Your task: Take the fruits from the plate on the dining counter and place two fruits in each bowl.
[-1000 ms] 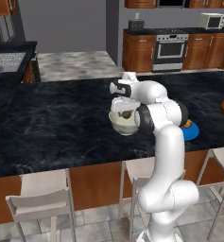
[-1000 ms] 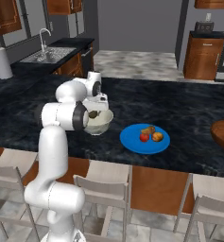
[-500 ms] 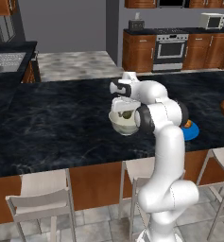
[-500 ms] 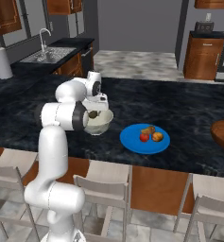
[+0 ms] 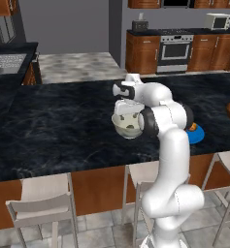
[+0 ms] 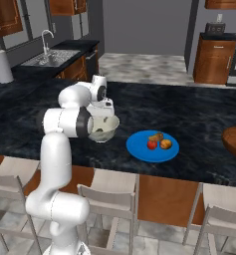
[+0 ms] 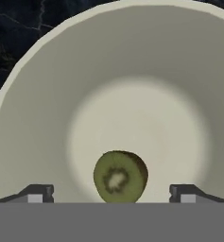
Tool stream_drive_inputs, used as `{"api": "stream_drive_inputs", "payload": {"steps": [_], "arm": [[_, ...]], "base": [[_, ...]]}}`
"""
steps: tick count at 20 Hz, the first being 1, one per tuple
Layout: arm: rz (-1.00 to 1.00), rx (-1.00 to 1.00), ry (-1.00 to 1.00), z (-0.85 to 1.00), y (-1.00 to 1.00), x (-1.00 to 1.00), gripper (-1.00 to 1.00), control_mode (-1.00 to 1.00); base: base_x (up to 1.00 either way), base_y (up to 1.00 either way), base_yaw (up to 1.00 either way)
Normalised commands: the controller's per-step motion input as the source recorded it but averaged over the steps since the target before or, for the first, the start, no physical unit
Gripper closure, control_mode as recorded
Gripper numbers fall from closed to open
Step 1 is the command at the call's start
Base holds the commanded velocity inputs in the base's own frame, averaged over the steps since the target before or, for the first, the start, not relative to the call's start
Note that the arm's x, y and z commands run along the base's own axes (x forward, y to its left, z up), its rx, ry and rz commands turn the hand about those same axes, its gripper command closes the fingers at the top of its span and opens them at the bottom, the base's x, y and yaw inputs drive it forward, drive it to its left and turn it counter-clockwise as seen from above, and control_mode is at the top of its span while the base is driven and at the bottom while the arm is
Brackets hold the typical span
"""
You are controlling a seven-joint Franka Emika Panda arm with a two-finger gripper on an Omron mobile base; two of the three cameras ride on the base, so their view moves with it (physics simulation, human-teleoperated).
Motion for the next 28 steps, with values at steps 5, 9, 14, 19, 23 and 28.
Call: {"api": "stream_drive_inputs", "payload": {"steps": [5,9,14,19,23,28], "arm": [[0.00,0.00,-0.01,0.33,-0.17,-0.27,-1.00,-1.00],[0.00,0.01,-0.06,0.54,-0.55,-0.63,-1.00,-1.00],[-0.04,0.00,-0.02,0.27,-0.79,-0.52,-1.00,-1.00],[-0.08,0.00,-0.03,-0.01,-1.00,-0.55,-1.00,-1.00],[-0.07,0.00,-0.08,-0.11,-0.96,-0.62,-1.00,-1.00],[-0.10,0.00,-0.01,-0.21,-0.96,-0.32,-1.00,-1.00]], "base": [[0.00,0.00,0.00],[0.00,0.00,0.00],[0.00,0.00,0.00],[0.00,0.00,0.00],[0.00,0.00,0.00],[0.00,0.00,0.00]]}}
